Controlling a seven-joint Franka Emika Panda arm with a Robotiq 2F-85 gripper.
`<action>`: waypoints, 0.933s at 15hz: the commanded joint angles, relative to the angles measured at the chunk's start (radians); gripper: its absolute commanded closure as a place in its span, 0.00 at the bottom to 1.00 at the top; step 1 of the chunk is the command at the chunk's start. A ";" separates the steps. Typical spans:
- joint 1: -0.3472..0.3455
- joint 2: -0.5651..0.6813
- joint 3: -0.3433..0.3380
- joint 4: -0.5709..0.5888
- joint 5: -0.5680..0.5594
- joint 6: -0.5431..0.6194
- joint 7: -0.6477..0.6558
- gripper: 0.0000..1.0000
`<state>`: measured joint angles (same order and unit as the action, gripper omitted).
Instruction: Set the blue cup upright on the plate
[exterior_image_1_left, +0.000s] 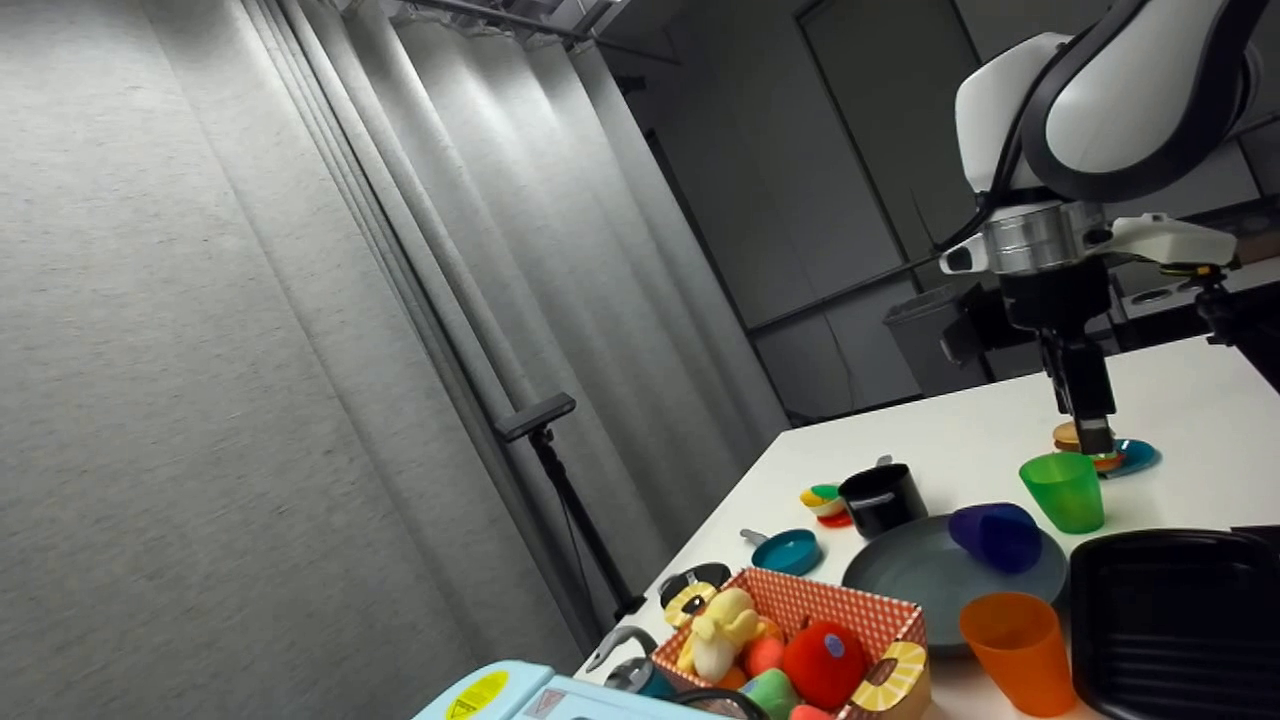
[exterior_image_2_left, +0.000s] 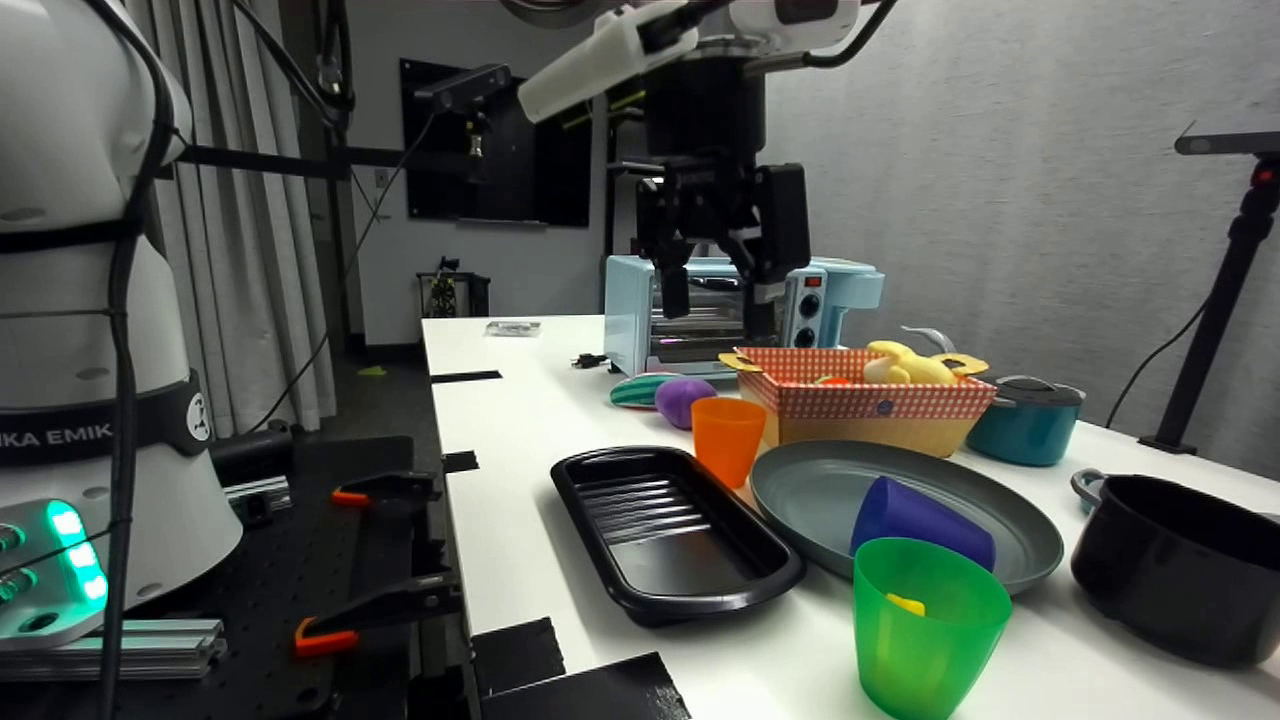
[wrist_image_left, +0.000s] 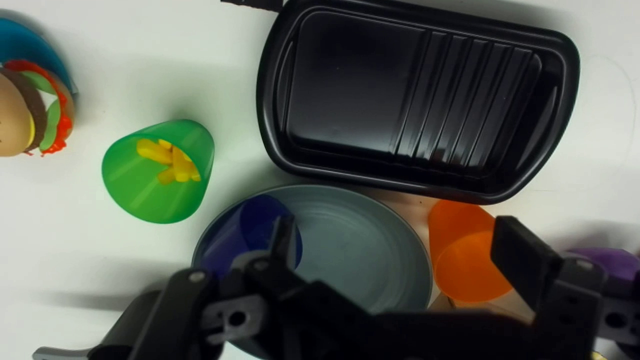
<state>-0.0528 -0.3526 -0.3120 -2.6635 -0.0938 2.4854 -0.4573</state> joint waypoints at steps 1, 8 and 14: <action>-0.020 0.001 0.022 0.001 0.011 -0.002 -0.007 0.00; -0.009 0.022 0.045 0.005 0.029 0.027 0.029 0.00; -0.018 0.126 0.100 0.043 -0.008 0.158 0.082 0.00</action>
<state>-0.0533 -0.3019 -0.2388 -2.6559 -0.0826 2.5689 -0.4026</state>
